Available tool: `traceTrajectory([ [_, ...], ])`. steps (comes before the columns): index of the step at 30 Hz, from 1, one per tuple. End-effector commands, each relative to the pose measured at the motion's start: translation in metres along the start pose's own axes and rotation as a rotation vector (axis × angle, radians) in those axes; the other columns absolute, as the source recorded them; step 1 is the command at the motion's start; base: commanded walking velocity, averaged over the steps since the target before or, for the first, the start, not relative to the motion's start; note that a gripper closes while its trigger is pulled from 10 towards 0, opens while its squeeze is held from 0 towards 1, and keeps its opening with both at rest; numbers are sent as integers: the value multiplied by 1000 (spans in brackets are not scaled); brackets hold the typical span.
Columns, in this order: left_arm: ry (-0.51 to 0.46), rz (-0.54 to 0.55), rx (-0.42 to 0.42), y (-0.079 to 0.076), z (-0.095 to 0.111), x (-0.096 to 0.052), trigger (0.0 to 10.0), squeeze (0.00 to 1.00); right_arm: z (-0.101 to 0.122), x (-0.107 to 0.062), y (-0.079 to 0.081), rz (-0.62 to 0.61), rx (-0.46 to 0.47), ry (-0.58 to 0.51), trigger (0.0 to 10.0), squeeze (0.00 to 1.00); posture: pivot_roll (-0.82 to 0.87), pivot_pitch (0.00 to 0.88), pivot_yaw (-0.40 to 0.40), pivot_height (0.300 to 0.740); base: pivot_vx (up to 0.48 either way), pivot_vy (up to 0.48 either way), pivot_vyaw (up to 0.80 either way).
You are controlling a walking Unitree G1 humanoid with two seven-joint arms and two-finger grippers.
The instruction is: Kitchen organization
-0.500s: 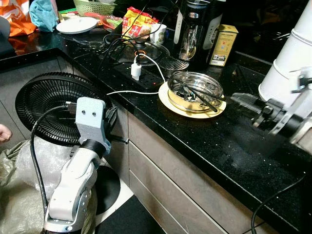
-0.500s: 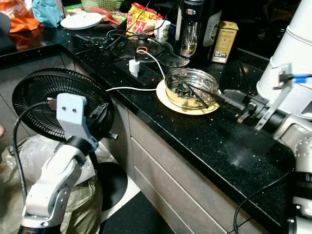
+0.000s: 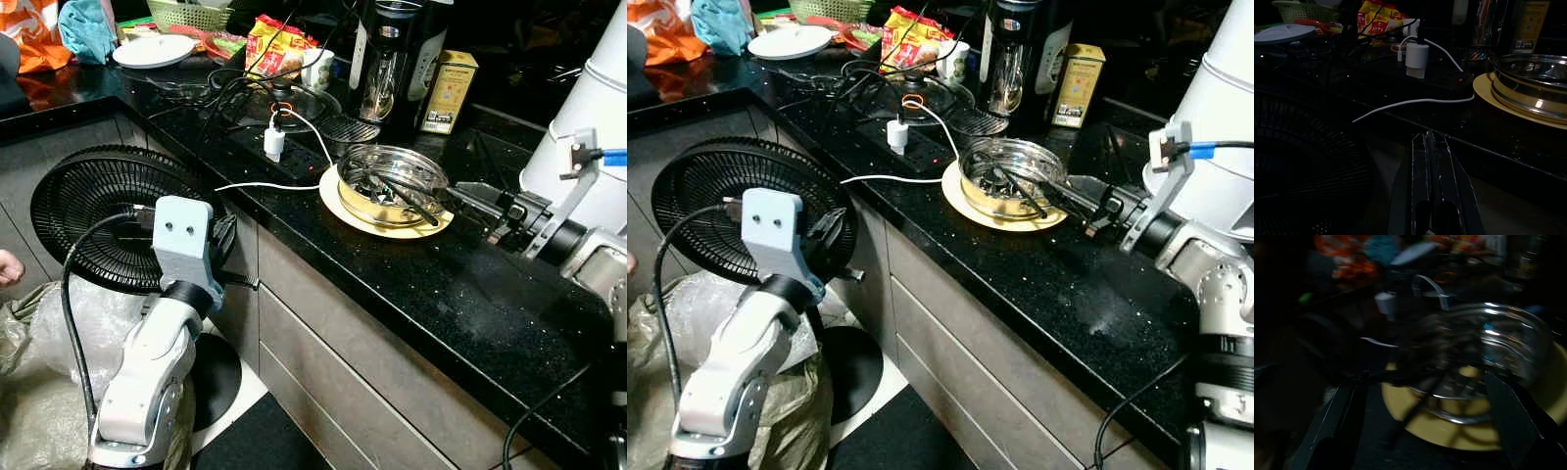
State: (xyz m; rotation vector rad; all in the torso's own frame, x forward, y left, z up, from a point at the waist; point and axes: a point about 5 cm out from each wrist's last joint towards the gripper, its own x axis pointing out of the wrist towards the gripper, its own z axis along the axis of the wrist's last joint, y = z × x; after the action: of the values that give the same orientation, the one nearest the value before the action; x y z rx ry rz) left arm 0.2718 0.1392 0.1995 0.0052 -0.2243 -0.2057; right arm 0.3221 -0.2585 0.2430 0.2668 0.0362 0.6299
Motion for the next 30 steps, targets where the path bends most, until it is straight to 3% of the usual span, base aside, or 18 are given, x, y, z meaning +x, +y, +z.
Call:
traceTrajectory([
  [1, 9, -1, 0, -1, -2, 0, 10000, 0, -3, 1, -4, -41, 1, 1, 10000, 0, 62, 0, -78, 740, 0, 0, 0],
  [15, 9, -5, 0, -1, -2, 0, 10000, 0, -2, -3, -10, -73, -30, 35, 10000, 0, 59, 0, -77, 740, 0, 0, 0],
  [18, 10, -7, -1, -2, -3, 0, 10000, 0, -6, -4, -4, -11, -24, 70, 10000, 0, 55, 0, -76, 740, 0, 0, 0],
  [22, 15, -4, -3, -1, -3, -1, 10000, 0, -24, -15, 30, 277, -35, 188, 10000, 0, 55, 0, -76, 740, 0, 0, 0],
  [30, 18, -5, -2, -2, -4, -1, 10000, 0, -24, -12, 28, 269, -9, 162, 10000, 0, 55, 0, -76, 740, 0, 0, 0],
])
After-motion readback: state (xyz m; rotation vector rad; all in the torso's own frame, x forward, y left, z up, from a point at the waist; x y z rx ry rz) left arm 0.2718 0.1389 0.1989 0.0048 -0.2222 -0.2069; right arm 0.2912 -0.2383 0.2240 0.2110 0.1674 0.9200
